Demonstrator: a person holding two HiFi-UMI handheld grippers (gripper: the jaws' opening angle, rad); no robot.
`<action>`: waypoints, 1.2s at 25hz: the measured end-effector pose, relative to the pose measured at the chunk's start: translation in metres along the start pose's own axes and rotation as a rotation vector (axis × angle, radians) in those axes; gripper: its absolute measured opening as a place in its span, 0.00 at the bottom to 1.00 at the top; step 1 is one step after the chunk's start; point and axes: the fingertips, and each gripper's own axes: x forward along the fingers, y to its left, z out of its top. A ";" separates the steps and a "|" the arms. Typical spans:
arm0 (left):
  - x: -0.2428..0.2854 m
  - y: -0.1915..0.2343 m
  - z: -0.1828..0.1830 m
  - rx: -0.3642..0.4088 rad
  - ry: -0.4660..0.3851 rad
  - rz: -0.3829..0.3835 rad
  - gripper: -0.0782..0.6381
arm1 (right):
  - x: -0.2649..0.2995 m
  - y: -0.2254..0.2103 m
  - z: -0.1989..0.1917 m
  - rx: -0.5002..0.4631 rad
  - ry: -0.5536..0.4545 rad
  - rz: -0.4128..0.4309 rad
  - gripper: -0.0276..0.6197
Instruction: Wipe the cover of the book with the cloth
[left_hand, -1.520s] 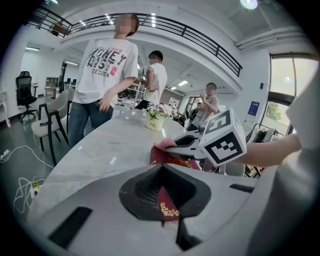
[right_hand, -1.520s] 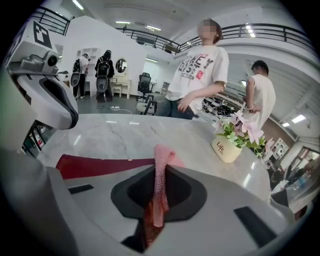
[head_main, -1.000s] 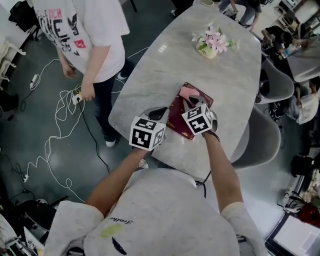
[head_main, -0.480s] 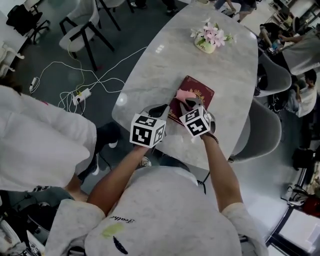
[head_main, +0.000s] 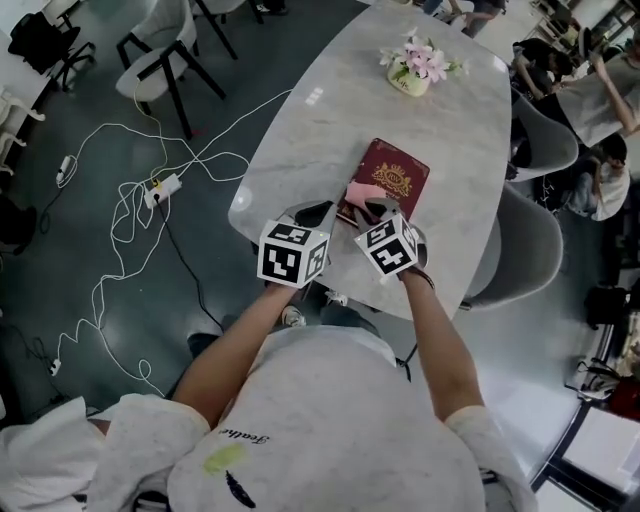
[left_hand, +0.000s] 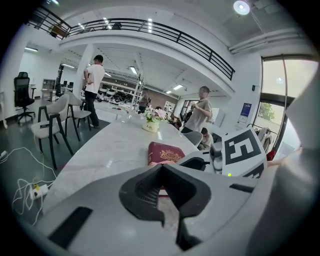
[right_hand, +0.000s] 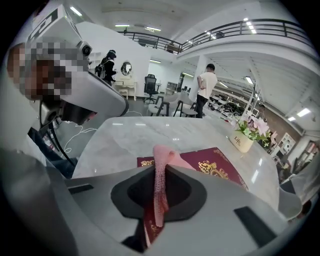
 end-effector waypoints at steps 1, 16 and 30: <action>-0.001 0.000 -0.001 0.000 0.000 -0.001 0.12 | -0.001 0.003 0.000 0.000 0.000 0.001 0.07; -0.015 -0.008 -0.013 0.015 0.004 -0.049 0.12 | -0.020 0.045 -0.004 0.014 0.000 0.029 0.07; -0.006 -0.015 -0.007 0.006 -0.004 -0.072 0.12 | -0.061 0.001 0.037 -0.038 -0.090 -0.051 0.07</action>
